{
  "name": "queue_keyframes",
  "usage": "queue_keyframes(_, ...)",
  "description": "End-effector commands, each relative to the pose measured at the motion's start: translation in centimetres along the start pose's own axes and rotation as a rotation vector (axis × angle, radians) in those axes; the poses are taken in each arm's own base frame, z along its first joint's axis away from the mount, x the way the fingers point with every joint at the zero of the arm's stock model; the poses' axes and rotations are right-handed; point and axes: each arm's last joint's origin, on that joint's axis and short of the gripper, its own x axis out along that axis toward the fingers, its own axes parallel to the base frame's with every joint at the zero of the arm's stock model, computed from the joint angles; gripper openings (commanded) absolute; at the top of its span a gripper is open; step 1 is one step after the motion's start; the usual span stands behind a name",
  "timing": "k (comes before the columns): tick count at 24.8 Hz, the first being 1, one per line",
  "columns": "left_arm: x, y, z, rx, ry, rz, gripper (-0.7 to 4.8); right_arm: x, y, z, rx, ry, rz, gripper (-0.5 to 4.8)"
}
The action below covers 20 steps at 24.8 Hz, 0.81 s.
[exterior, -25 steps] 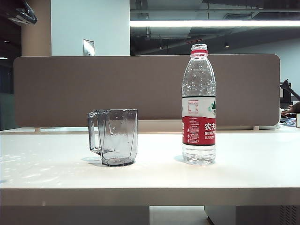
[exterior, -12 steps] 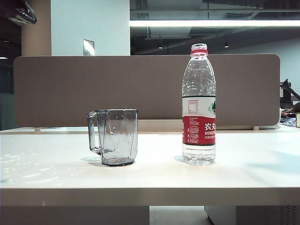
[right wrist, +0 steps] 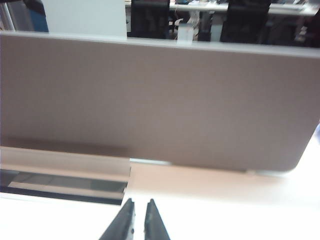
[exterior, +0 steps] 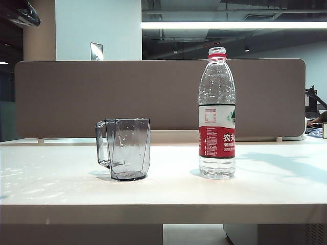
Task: Pick up the mineral water bottle on the table and pour water into the mug until it's half full.
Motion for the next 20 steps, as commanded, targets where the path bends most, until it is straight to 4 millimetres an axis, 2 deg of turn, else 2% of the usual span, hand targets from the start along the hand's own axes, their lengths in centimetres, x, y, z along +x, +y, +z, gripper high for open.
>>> queue_keyframes(1,-0.1,0.0,0.2,0.001,-0.016,-0.002,-0.01,0.8,-1.3,-2.7,0.159,-0.091,0.033,0.5)
queue_keyframes(3,-0.1,0.0,0.2,0.001,-0.017,-0.002,-0.01,1.3,-2.1,-6.4,0.264,-0.07,0.063,0.49)
queue_keyframes(4,-0.1,0.0,0.2,0.001,-0.016,-0.003,-0.01,1.3,-2.1,-9.1,0.271,-0.059,0.062,0.49)
queue_keyframes(11,-0.1,0.0,0.2,0.001,-0.017,-0.002,-0.01,-0.4,-1.1,-18.5,0.283,0.023,0.067,0.49)
queue_keyframes(15,-0.1,0.0,0.2,0.001,-0.016,-0.004,-0.01,-2.9,-0.7,-22.7,0.286,0.103,0.061,0.49)
queue_keyframes(17,-0.1,0.0,0.2,0.001,-0.018,-0.001,-0.01,-4.4,-0.6,-24.0,0.268,0.137,0.061,0.49)
queue_keyframes(18,-0.1,0.0,0.2,0.001,-0.017,0.002,-0.01,-5.5,-0.4,-24.6,0.254,0.148,0.059,0.49)
queue_keyframes(20,-0.1,0.0,0.2,0.001,-0.017,-0.006,-0.01,-8.8,0.1,-26.1,0.227,0.138,0.067,0.49)
